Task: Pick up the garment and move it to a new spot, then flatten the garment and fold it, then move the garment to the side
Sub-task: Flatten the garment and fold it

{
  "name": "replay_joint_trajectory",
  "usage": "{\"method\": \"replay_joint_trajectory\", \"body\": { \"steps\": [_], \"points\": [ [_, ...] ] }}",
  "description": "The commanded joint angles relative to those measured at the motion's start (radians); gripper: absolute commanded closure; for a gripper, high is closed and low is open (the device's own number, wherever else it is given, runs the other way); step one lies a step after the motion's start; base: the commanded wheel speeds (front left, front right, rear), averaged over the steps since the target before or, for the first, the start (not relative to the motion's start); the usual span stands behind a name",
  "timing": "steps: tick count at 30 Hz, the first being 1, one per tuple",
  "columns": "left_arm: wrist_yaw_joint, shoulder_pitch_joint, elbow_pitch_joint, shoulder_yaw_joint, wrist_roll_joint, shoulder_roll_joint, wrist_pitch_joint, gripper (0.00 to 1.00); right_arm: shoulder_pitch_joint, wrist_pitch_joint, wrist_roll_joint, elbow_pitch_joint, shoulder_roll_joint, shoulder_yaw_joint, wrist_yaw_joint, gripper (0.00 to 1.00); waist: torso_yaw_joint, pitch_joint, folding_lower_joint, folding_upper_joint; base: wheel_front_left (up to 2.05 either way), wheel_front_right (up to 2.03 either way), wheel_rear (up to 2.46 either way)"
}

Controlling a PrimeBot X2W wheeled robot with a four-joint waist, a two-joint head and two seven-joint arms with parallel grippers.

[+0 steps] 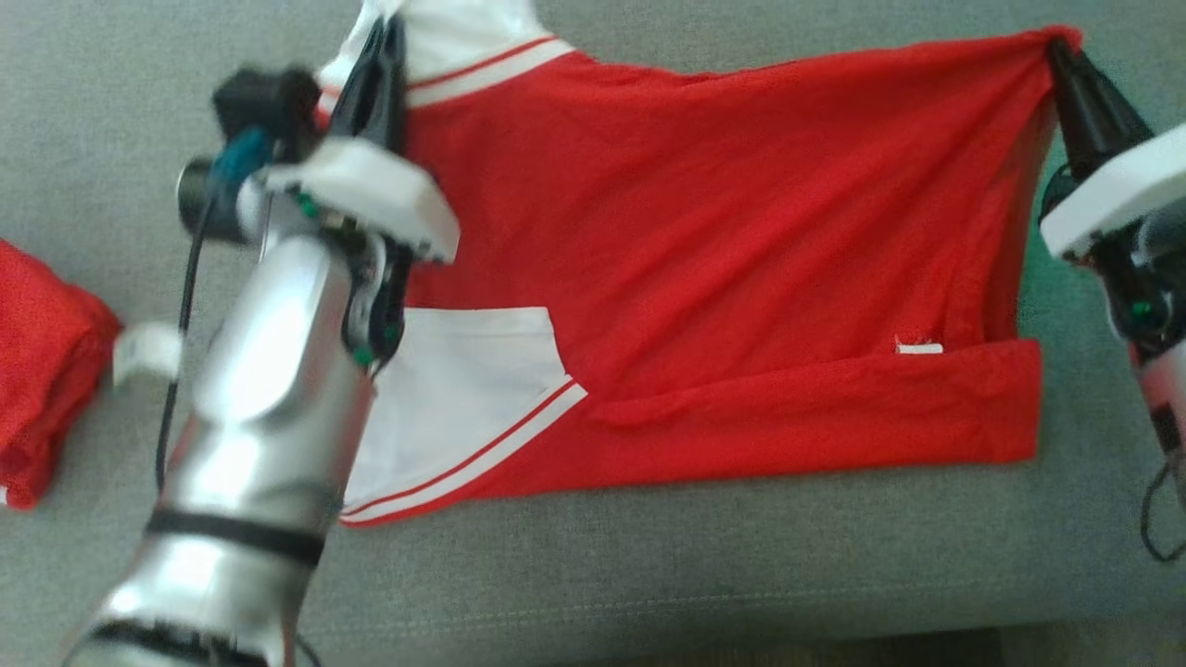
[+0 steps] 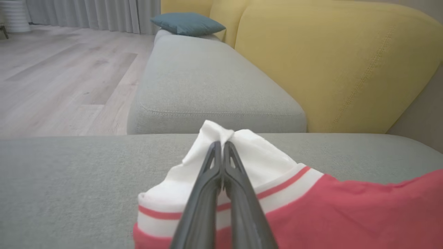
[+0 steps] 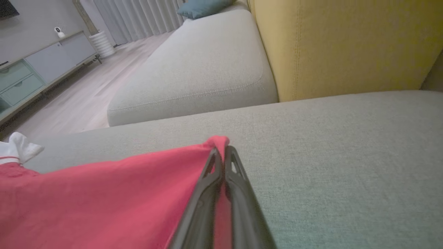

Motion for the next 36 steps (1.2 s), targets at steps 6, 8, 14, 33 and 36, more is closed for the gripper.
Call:
{"method": "replay_joint_trajectory", "body": {
  "steps": [6,8,14,33,36],
  "points": [
    [0.014,0.208,-0.284,0.099,0.056,0.05,-0.012,1.0,0.144,-0.058,0.045,-0.128,-0.045,0.049,-0.001,1.0,-0.005,-0.027,0.0,0.0,0.0,0.0,0.0],
    [0.013,0.287,-0.36,0.115,0.069,0.05,-0.012,1.0,0.194,-0.057,0.055,-0.15,-0.05,0.06,-0.001,1.0,-0.007,-0.034,0.0,0.0,0.0,0.0,0.0],
    [0.0,0.53,-0.522,0.152,0.099,0.039,-0.012,1.0,0.337,-0.067,0.082,-0.192,-0.053,0.066,-0.001,1.0,-0.013,-0.052,0.0,0.0,0.0,0.0,0.0],
    [-0.042,0.707,-0.363,0.184,0.031,0.009,-0.012,0.0,0.595,-0.09,-0.044,-0.294,0.03,-0.052,-0.001,0.0,-0.029,-0.123,0.0,0.0,0.0,0.0,0.0],
    [-0.03,0.72,-0.378,0.186,0.055,0.011,-0.012,0.0,0.627,-0.107,-0.094,-0.342,0.052,-0.097,-0.001,0.0,-0.034,-0.137,0.0,0.0,0.0,0.0,0.0]
  ]
}}
